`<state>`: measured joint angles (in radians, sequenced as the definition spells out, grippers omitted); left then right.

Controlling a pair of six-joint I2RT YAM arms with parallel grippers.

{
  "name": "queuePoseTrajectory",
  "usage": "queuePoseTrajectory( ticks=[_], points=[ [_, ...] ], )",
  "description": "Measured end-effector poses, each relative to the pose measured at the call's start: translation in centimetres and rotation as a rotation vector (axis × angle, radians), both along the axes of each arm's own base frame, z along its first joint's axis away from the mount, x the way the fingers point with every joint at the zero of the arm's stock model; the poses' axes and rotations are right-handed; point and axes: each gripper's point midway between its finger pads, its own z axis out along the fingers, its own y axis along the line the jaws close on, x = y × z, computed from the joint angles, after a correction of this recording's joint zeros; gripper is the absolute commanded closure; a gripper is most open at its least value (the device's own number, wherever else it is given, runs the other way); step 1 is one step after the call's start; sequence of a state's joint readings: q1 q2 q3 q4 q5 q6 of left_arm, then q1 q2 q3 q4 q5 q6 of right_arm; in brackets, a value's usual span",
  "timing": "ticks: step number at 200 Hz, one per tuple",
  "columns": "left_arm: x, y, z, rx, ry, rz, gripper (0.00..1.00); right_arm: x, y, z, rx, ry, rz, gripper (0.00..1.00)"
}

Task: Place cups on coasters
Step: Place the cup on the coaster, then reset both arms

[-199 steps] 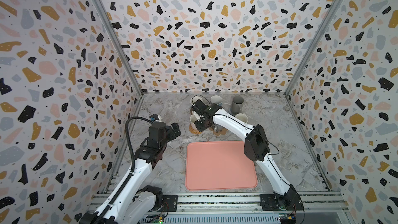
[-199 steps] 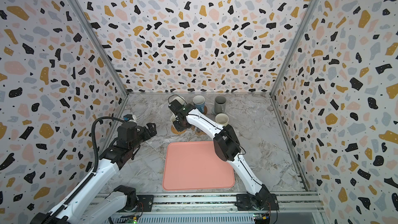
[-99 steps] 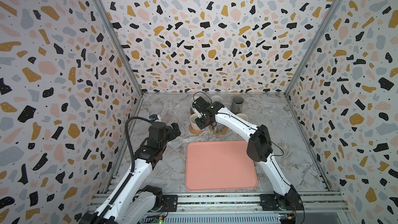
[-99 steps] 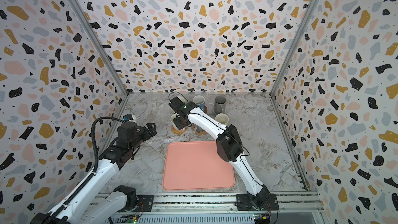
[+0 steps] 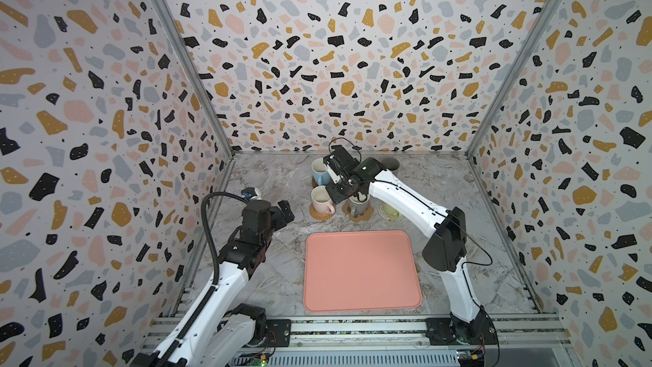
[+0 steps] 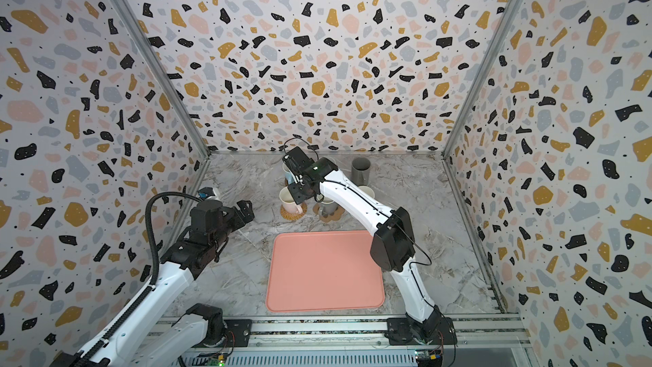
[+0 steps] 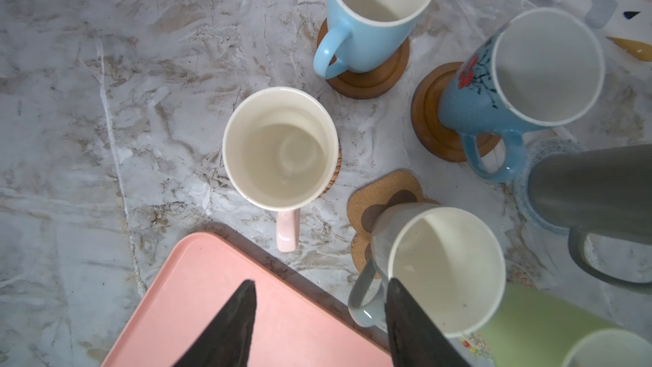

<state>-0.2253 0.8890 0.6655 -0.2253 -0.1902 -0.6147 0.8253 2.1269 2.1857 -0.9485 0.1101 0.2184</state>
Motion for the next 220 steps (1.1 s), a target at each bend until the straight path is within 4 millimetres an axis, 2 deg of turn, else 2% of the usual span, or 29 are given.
queuePoseTrajectory(
  ticks=[32,56,97,132,150,171,195,209,220],
  points=[
    [-0.1,0.2,0.2,0.005,-0.006,0.009,0.00,-0.1,-1.4,3.3,0.047,-0.054,-0.019,0.38],
    [-0.2,0.4,0.1,0.010,-0.001,0.015,0.01,0.0,-2.4,4.6,0.066,-0.078,-0.036,0.38],
    [-0.2,0.6,0.2,0.019,0.001,0.025,0.01,-0.1,-4.0,3.5,0.047,-0.070,-0.062,0.38],
    [-0.2,1.1,0.5,0.048,-0.012,0.041,0.01,-0.2,-6.5,3.1,0.034,-0.100,-0.106,0.35],
    [-0.3,1.7,1.6,0.065,-0.051,0.066,0.00,-0.3,-8.7,4.3,0.053,-0.152,-0.145,0.31],
    [-0.3,2.5,3.4,0.087,-0.122,0.106,0.01,-0.3,-12.0,6.8,0.106,-0.246,-0.210,0.23],
    [-0.3,3.7,5.3,0.119,-0.202,0.160,0.01,-0.5,-17.3,10.1,0.190,-0.392,-0.319,0.08],
    [-0.5,4.3,5.9,0.143,-0.237,0.188,0.01,-0.9,-20.4,11.3,0.227,-0.473,-0.385,0.00],
    [-0.6,4.8,6.1,0.167,-0.259,0.212,0.01,-1.2,-22.9,11.9,0.246,-0.533,-0.441,0.01]
  ],
)
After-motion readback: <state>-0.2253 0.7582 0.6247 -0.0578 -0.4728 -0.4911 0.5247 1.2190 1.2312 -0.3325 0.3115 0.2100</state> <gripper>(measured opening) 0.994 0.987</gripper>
